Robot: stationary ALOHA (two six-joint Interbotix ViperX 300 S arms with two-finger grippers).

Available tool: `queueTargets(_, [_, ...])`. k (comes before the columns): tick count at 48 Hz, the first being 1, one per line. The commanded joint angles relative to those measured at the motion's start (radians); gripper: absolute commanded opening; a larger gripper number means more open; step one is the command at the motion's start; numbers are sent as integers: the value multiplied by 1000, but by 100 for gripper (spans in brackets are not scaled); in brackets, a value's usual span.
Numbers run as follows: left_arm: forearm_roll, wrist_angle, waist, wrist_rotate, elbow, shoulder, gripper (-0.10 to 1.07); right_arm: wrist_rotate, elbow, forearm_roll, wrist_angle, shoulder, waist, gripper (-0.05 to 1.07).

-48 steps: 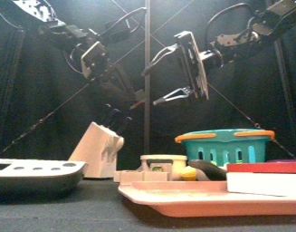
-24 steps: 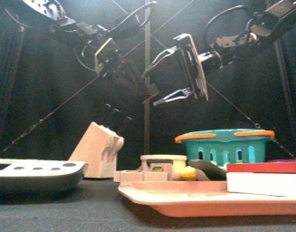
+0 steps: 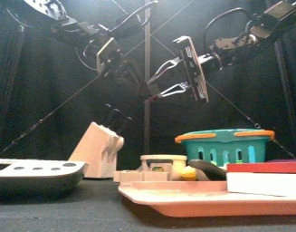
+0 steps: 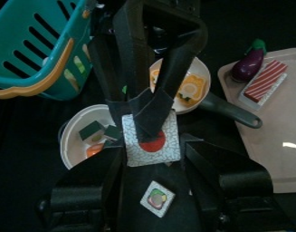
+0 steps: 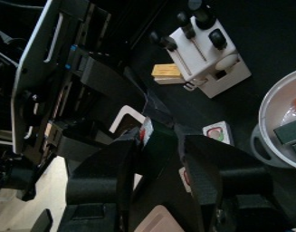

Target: Handover sushi

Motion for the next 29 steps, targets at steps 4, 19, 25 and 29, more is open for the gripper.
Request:
queueTargets(4, [3,-11,2,-2,-31,-3,67,-3,-9,-2,-3,-11,-6,60])
queueTargets(19, [2,-17,3,-2,-25,2,89,-3,0,2,2,-11,-6,56])
queueTargets(25, [2,-17,3,-2,-21,3,94,-2,2,2,0,-12,-8,56])
queueTargets(29, [3,-20,3,-2,-20,2,94,-3,3,2,2,-14,-6,56])
